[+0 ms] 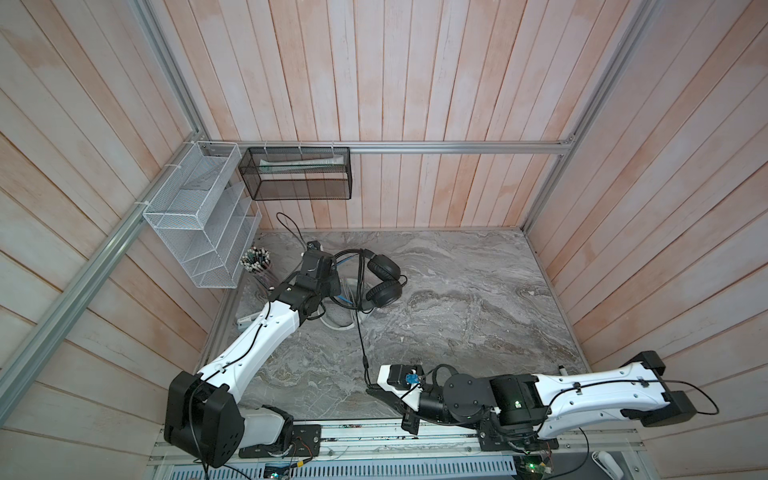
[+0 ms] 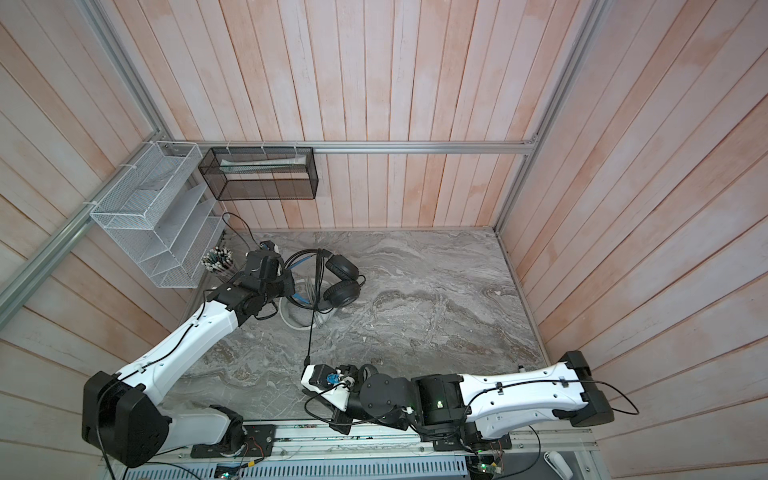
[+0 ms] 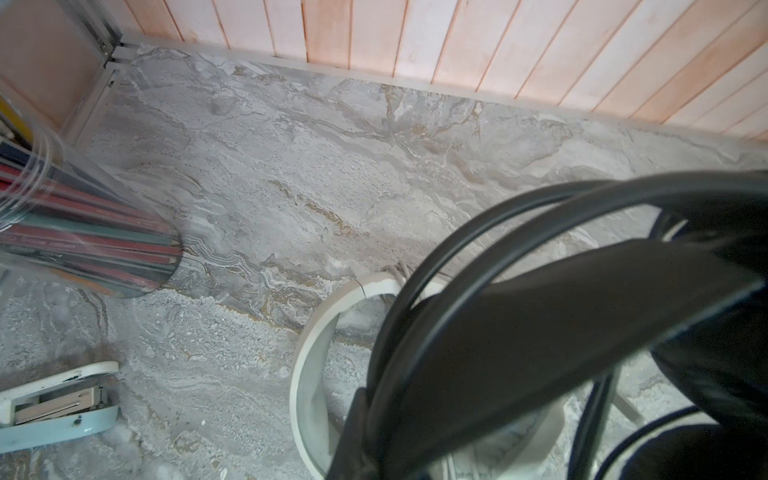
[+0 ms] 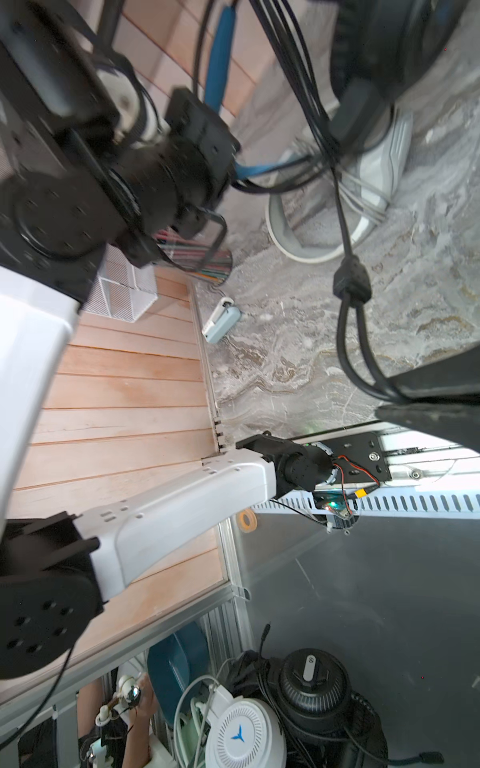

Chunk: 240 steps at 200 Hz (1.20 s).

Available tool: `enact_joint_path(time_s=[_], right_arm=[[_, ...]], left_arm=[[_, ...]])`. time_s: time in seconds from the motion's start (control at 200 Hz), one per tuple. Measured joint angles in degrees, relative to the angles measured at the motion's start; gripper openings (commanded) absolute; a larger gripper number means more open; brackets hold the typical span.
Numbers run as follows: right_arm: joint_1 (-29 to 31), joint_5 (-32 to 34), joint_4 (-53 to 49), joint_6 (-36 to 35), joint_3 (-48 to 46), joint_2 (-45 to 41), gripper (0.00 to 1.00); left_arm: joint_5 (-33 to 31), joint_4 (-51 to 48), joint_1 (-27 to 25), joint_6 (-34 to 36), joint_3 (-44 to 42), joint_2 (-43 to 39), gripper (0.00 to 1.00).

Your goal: Wrap the headphones

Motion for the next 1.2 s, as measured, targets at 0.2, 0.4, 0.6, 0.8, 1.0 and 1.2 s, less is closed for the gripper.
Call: enact_joint_path(time_s=[0.2,0.4,0.6,0.8,1.0,1.2], right_arm=[[-5.68,-0.11,-8.20,-7.17,8.74,-1.31,0.00],[-13.49,-0.26,-11.72,-13.05,12.46,-2.29,0.00],[-22.23,-1.33,-12.39,-16.55,12.94,-3.02,0.00],[-32.26,-6.16,-12.31,-17.25,12.94,-1.14,0.00],[-39.52,-12.87,-11.06,-16.76,12.90,1.57,0.00],[-46.12,-19.15,-7.04,-14.80,8.90,1.73,0.00]], left_arm=[[-7.37,3.34,-10.56,8.57,-4.70,-5.40,0.00],[-13.31,5.73,-17.29,16.55,-12.09,-14.73,0.00],[-14.05,8.90,-18.97,19.78,-19.47,-26.10,0.00],[-13.27,11.41,-21.38,20.68,-24.30,-33.05,0.00],[-11.78,13.22,-24.50,21.24,-26.82,-36.22,0.00],[-10.88,15.06,-25.18,21.44,-28.74,-41.03,0.00]])
